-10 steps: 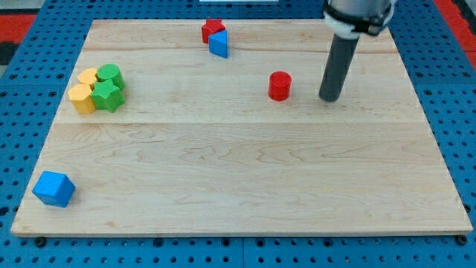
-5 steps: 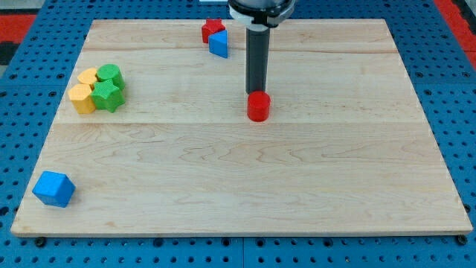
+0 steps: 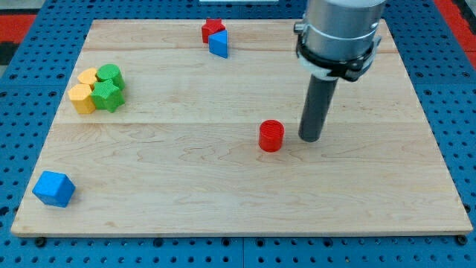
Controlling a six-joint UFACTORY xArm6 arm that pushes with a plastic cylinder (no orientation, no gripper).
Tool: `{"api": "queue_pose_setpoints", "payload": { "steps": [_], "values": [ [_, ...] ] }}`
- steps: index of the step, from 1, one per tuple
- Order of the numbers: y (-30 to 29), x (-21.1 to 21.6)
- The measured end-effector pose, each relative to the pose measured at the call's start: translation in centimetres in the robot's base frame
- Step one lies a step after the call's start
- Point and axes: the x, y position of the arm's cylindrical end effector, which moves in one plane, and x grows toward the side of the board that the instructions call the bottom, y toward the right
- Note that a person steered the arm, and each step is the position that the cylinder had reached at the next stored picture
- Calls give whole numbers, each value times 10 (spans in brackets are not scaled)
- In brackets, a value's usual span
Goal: Push the red circle closer to the blue cube
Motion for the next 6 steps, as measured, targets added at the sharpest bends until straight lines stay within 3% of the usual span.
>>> {"api": "queue_pose_setpoints", "payload": {
  "steps": [4, 6],
  "values": [
    [-117, -32],
    [-168, -5]
  ]
}}
